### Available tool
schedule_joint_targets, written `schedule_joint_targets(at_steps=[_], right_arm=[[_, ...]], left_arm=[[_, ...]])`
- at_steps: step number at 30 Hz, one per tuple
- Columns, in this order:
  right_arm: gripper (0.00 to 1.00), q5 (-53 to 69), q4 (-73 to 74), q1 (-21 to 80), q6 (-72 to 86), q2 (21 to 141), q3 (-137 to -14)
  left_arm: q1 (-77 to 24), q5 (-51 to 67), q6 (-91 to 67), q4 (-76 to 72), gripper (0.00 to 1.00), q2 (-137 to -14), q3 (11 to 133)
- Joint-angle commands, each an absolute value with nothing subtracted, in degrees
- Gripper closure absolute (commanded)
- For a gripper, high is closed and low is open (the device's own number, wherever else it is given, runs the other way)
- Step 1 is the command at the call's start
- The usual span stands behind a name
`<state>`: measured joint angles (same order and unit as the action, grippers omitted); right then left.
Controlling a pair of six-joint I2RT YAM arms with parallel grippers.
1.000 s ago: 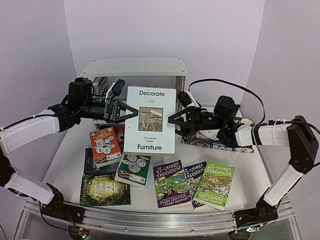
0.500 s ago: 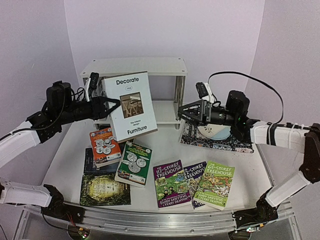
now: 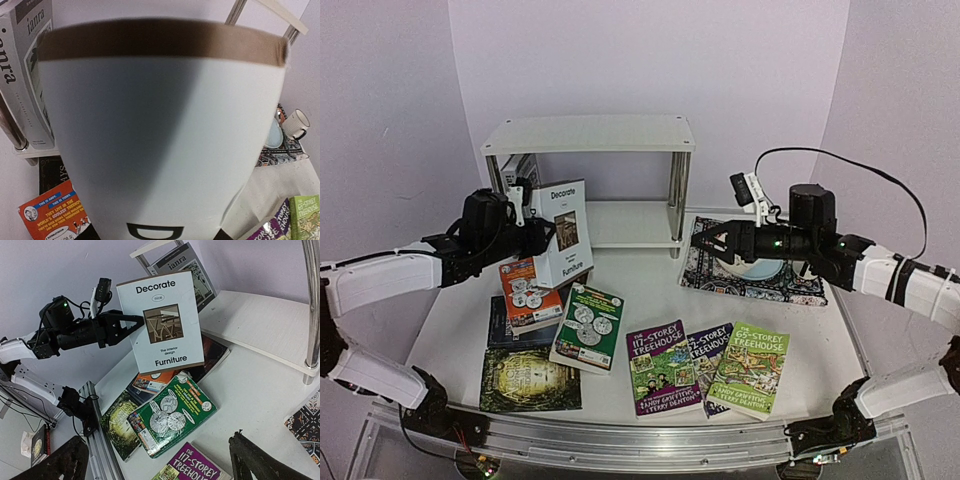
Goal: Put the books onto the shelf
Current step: Pass from the right arm to the left, then place the book on the shelf.
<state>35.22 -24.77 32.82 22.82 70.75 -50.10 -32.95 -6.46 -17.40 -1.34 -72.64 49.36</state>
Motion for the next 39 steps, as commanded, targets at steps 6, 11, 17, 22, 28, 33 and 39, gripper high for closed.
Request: schedule_joint_targets(at_steps=[6,11,17,22,28,33,39], right_arm=[[0.02,34.49,-22.87,33.06,19.58,66.67,-48.02],[0.02,35.15,-22.76,33.05,19.67,67.21,-48.33],[0.02,36.71,-22.93,33.05,20.18,68.81,-49.01],[0.02,37.33,-22.71,33.09,20.65,69.22,-49.73],[0.02,36.34,-21.83,33.05,19.88,67.68,-48.84],[0.02,35.95,-20.25,33.07,19.16,66.77,-49.1],[0.02,35.68,-18.01,33.05,18.15,66.05,-50.31]], left_arm=[[-32.91,-18.79,-13.52,-9.92,0.69,-76.43,53.05],[-32.88,-19.58,-10.67,-11.01,0.68,-79.07,55.35],[-32.88,-23.76,-11.32,-12.55,0.68,-82.25,58.18],[-32.87,-25.48,-9.41,-18.08,0.68,-84.51,59.33],[-32.87,-28.49,-5.08,-26.46,0.68,-87.41,58.17],[-32.87,-30.25,-3.71,-34.9,0.68,-89.21,55.37],[-32.86,-32.55,-0.77,-45.15,0.69,-92.52,52.48]])
